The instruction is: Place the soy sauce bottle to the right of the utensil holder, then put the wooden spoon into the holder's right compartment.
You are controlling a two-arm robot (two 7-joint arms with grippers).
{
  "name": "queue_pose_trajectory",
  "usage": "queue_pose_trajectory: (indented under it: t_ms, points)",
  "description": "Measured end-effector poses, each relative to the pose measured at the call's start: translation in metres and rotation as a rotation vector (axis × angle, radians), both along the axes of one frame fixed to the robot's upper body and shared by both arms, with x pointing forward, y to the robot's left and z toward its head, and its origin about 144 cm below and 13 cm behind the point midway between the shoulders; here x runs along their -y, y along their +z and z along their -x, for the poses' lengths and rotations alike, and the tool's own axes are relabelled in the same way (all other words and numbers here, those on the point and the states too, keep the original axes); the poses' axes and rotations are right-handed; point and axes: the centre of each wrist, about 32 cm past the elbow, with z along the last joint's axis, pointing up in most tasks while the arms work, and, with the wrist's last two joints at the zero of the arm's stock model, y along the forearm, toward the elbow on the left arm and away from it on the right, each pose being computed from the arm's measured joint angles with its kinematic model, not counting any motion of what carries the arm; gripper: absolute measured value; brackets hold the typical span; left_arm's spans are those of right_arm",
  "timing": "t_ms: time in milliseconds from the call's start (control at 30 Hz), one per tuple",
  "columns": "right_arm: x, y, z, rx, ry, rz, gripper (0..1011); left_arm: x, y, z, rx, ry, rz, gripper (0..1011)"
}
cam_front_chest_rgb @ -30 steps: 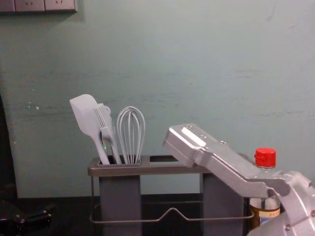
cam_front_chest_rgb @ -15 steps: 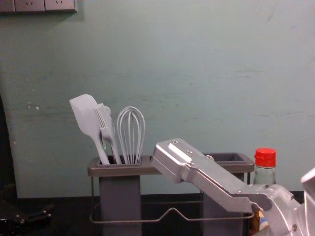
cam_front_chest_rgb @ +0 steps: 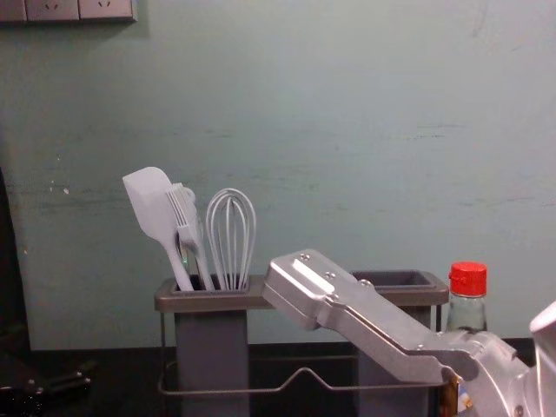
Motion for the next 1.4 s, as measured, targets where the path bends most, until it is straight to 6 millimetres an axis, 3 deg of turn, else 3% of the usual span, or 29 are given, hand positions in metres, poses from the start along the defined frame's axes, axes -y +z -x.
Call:
queue_pose_trajectory:
  t_ms: [433,700,1000,1200,1400]
  points:
    - [0.002,-0.002,0.001,0.000,-0.008,-0.016,997,0.000,0.000,0.000,0.000,0.000,0.000,1005]
    - [0.002,0.000,0.001,0.007,-0.014,-0.017,842,0.000,0.000,0.000,0.000,0.000,0.000,1005]
    - [0.005,0.007,0.004,0.020,-0.016,-0.026,836,0.000,0.000,0.000,0.000,0.000,0.000,1005]
    - [0.021,0.019,0.013,0.059,-0.017,-0.091,836,0.000,0.000,0.000,0.000,0.000,0.000,1005]
    - [0.052,0.030,0.033,0.135,-0.046,-0.235,836,0.000,0.000,0.000,0.000,0.000,0.000,1005]
